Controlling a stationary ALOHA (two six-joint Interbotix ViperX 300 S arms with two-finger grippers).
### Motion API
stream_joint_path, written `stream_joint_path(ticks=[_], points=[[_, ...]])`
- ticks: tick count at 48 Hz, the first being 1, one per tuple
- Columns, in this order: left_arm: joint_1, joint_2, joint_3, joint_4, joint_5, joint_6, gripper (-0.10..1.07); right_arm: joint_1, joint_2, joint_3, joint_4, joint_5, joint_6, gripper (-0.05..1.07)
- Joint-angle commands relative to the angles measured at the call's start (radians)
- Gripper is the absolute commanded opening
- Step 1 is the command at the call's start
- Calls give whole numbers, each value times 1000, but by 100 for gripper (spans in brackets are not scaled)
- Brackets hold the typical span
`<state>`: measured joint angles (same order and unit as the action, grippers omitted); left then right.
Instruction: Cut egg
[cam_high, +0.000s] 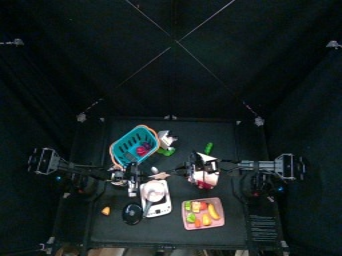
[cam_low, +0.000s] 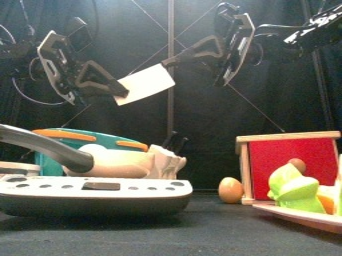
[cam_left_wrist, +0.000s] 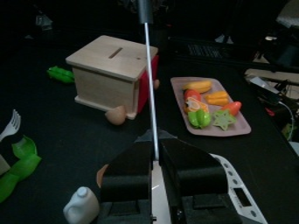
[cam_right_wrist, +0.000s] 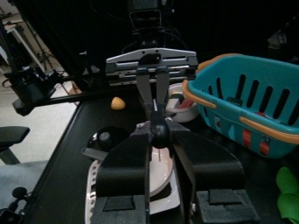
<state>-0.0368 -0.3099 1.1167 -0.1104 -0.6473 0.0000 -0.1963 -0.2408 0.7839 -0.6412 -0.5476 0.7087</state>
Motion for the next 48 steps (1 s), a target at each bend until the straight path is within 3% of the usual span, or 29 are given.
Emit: stream_joint_path(ticks=[1,17,23,34,48], points=[[2,-9,-17,0,-11,0,43,0,-8,-12,2,-9,-2,41],[5,-52,-5,5,-15,9,43,32,23,-8,11,29,15,41],[11,-101,28,6,-44,9,43,66,31,-23,37,114,20,41],[8,-143,89,9,-92,8,43,124,25,-84,143,371,14,41],[-15,-132,97,52,-92,9,43,202,86,-175,163,485,17,40]])
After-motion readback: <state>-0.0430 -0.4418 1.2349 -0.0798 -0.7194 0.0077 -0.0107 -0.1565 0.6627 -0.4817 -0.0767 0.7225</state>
